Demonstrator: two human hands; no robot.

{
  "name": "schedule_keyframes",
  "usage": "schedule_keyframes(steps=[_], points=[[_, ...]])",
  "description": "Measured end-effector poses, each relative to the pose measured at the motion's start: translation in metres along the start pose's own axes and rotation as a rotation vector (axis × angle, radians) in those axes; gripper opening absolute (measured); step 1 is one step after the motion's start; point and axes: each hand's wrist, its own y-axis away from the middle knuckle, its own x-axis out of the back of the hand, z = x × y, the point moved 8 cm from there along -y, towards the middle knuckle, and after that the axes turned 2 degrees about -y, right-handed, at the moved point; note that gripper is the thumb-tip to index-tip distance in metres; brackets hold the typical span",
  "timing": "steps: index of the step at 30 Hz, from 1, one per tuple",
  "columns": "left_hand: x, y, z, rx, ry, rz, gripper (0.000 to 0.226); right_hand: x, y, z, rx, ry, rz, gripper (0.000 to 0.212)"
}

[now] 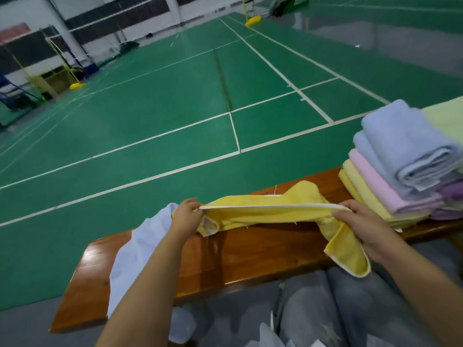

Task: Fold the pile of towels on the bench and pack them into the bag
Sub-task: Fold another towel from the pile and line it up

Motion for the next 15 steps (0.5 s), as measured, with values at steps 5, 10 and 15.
schedule_keyframes(steps=[5,10,15], points=[[0.052,0.006,0.027,0.015,0.233,0.134,0.014,0.017,-0.003,-0.033,0.119,0.037,0.135,0.007],[0.084,0.015,0.028,0.008,-0.091,0.230,0.016,0.037,0.008,-0.084,0.239,-0.127,0.217,0.007],[0.093,0.046,0.041,0.039,0.031,0.146,0.017,0.056,0.015,-0.117,0.300,-0.123,0.276,0.010]])
